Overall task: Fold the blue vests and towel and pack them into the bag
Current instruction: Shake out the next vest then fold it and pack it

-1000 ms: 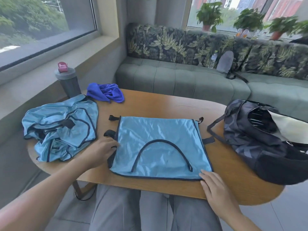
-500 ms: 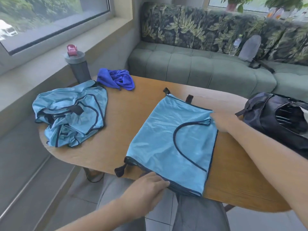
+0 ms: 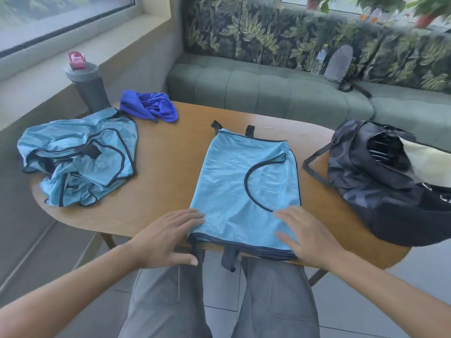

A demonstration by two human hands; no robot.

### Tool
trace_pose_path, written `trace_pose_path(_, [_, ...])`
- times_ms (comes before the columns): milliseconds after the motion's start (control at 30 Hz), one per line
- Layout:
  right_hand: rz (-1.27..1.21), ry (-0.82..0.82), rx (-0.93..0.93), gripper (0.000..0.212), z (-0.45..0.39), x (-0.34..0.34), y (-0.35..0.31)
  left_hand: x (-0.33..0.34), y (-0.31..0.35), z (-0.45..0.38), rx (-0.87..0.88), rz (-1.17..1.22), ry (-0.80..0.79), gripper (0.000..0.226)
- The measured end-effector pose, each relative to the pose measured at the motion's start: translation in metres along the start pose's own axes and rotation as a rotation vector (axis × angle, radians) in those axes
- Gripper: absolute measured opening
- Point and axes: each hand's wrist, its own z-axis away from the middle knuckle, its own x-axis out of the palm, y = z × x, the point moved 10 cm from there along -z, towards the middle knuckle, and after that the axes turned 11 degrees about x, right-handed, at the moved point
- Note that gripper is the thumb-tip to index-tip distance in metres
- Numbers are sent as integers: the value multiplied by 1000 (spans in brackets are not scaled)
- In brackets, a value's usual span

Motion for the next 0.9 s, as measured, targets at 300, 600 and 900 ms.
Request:
trace_pose_path(300, [92, 216, -24, 48, 81, 50, 7, 15, 30, 13, 61, -204, 71, 71])
trace_pose_path(600, [-72, 364, 125, 36, 107, 21, 2, 14, 57, 15, 70, -377, 147, 30])
trace_pose_path(900, [-413, 344, 424, 45, 117, -33, 21, -29, 64, 31, -149, 337, 61, 49])
